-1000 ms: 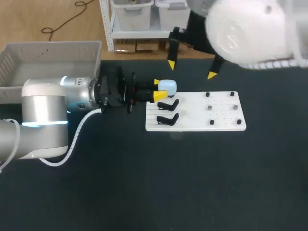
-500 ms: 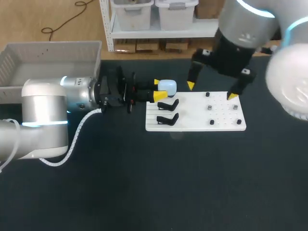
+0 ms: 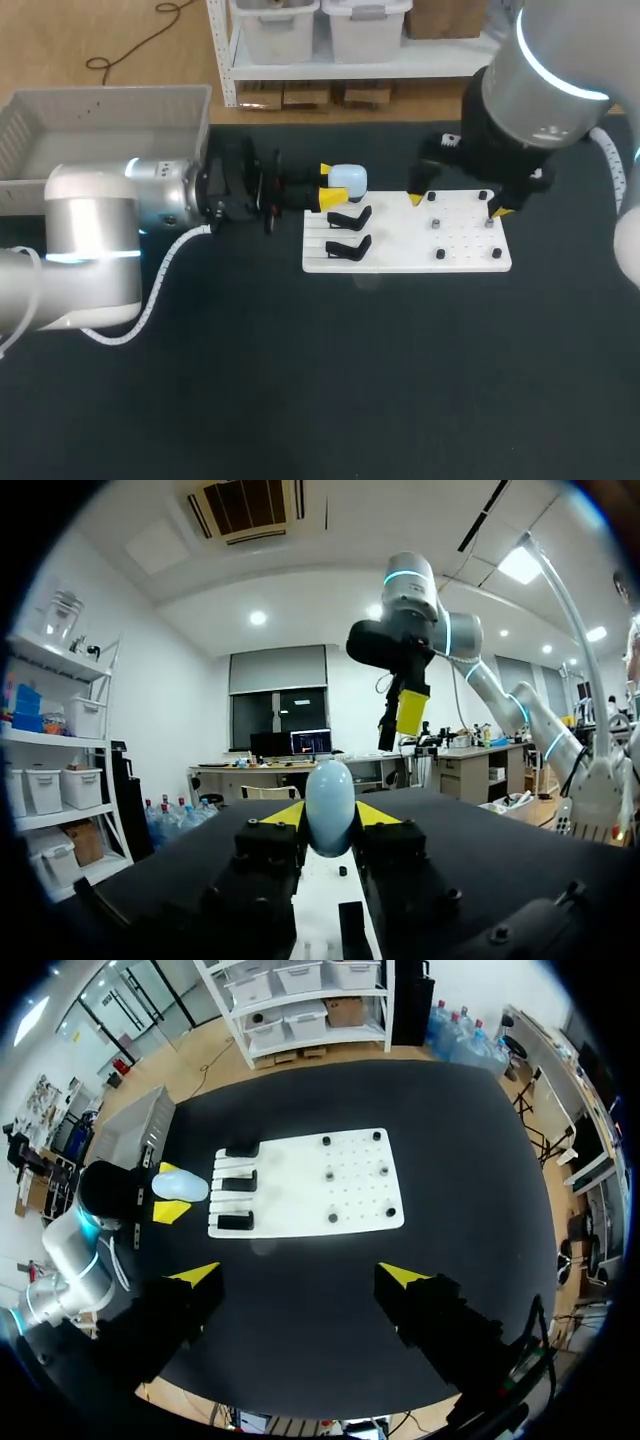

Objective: Pick up each earbud case from the left stands, insert the matching earbuds, close the lid, and place the case in the box.

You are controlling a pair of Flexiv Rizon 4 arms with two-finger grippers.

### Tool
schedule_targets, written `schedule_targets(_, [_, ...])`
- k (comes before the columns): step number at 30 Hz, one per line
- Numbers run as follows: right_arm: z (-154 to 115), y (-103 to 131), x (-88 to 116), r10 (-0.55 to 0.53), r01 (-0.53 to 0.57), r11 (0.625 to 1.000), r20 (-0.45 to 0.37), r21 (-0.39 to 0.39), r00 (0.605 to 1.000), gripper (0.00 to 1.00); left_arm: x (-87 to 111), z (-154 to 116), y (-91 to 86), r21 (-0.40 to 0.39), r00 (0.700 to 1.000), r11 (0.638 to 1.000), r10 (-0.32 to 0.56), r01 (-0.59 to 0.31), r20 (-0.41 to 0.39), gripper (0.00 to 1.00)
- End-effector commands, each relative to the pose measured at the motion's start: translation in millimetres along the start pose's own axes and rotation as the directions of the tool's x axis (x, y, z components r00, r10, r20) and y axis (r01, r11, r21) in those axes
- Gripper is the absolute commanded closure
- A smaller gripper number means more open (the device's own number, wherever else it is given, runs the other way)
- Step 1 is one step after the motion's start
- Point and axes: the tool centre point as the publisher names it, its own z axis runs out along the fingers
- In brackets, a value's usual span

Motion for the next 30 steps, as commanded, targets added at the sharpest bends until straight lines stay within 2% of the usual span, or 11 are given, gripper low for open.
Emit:
schedule_targets(1, [0.4,-1.6,2.2,0.002,-0.002,1.0,0.029,-0.002,1.0,0.0,-17.1,-1.7,-9.8,-0.057,1.0,0.998,0.012,-0.013,-0.023,1.0])
schedule_targets(9, [0.4,-1.6,2.2,0.002,-0.002,1.0,0.029,-0.002,1.0,0.0,-74.7,-22.4,-26.8,-0.173,0.993,0.984,0.026,-0.046,-0.113,1.0])
schedule_targets(12, [0.4,-1.6,2.2,0.002,-0.002,1.0,0.029,-0.002,1.0,0.0,-92.5,-38.1,-28.5,-0.231,0.989,0.971,0.018,-0.052,-0.15,1.0])
schedule_targets(15, [0.4,-1.6,2.2,0.002,-0.002,1.0,0.029,-0.002,1.0,0.0,-107.4,-64.3,-21.0,-0.326,0.98,0.942,0.012,-0.077,-0.199,1.0])
schedule_targets(19, [0.4,-1.6,2.2,0.002,-0.002,1.0,0.029,-0.002,1.0,0.0,-116.2,-110.5,3.4,-0.493,0.97,0.867,-0.054,-0.073,-0.238,1.0])
schedule_targets(24, [0.4,-1.6,2.2,0.002,-0.002,1.0,0.029,-0.002,1.0,0.0,-111.0,-170.7,40.5,-0.663,0.953,0.745,-0.14,-0.077,-0.268,1.0])
schedule_targets(26, [0.4,-1.6,2.2,0.002,-0.002,1.0,0.029,-0.002,1.0,0.0,-107.5,-191.9,56.0,-0.706,0.946,0.702,-0.156,-0.097,-0.285,1.0])
schedule_targets(28, [0.4,-1.6,2.2,0.002,-0.002,1.0,0.029,-0.002,1.0,0.0,-102.5,-211.9,73.2,-0.75,0.945,0.656,-0.188,-0.083,-0.269,1.0])
schedule_targets(30, [0.4,-1.6,2.2,0.002,-0.002,1.0,0.029,-0.002,1.0,0.0,-95.1,-233.6,89.7,-0.78,0.928,0.612,-0.203,-0.129,-0.313,1.0])
